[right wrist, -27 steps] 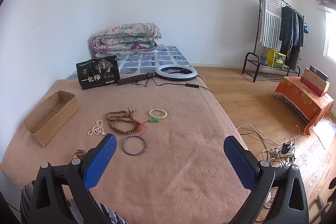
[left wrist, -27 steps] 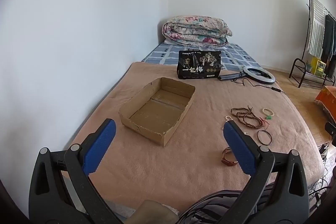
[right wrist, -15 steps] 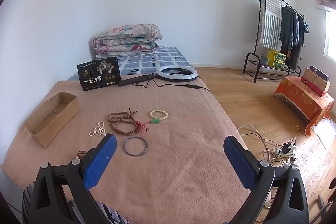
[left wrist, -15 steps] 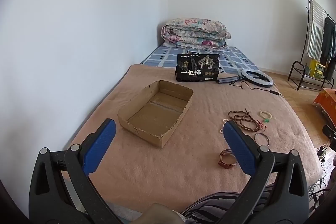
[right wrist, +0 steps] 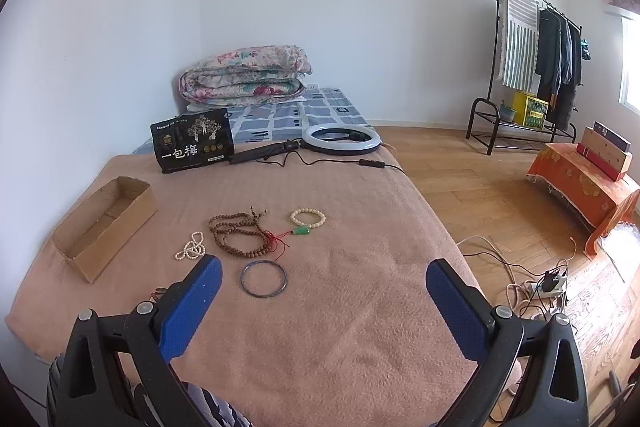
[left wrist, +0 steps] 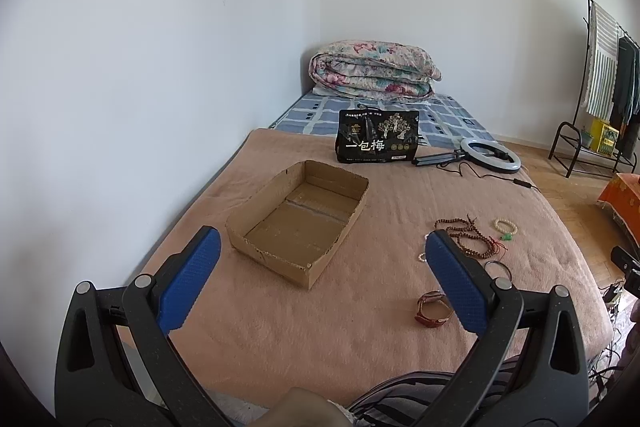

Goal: Organize jewelry

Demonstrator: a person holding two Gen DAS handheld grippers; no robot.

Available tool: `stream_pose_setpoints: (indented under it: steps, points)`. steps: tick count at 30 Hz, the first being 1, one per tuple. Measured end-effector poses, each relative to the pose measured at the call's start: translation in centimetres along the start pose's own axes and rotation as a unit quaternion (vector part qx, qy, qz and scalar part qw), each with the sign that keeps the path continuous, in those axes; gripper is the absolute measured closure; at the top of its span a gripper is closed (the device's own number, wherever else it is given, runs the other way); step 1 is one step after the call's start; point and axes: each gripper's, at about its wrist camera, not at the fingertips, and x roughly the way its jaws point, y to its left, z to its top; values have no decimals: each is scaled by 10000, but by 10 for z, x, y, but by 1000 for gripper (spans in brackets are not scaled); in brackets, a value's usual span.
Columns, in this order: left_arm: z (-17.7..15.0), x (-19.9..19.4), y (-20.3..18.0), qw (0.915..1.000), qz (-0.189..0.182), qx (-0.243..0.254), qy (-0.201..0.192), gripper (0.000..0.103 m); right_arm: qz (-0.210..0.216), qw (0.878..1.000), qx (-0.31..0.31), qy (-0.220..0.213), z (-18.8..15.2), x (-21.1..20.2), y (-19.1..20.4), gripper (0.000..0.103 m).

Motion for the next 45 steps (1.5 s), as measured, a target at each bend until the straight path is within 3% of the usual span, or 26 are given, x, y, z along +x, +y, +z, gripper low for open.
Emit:
stream_pose_setpoints:
  steps: [45]
  points:
    - [-4, -14, -10, 10000, -27, 20, -73, 0, 88, 9999, 48, 54, -3, 2, 2, 0]
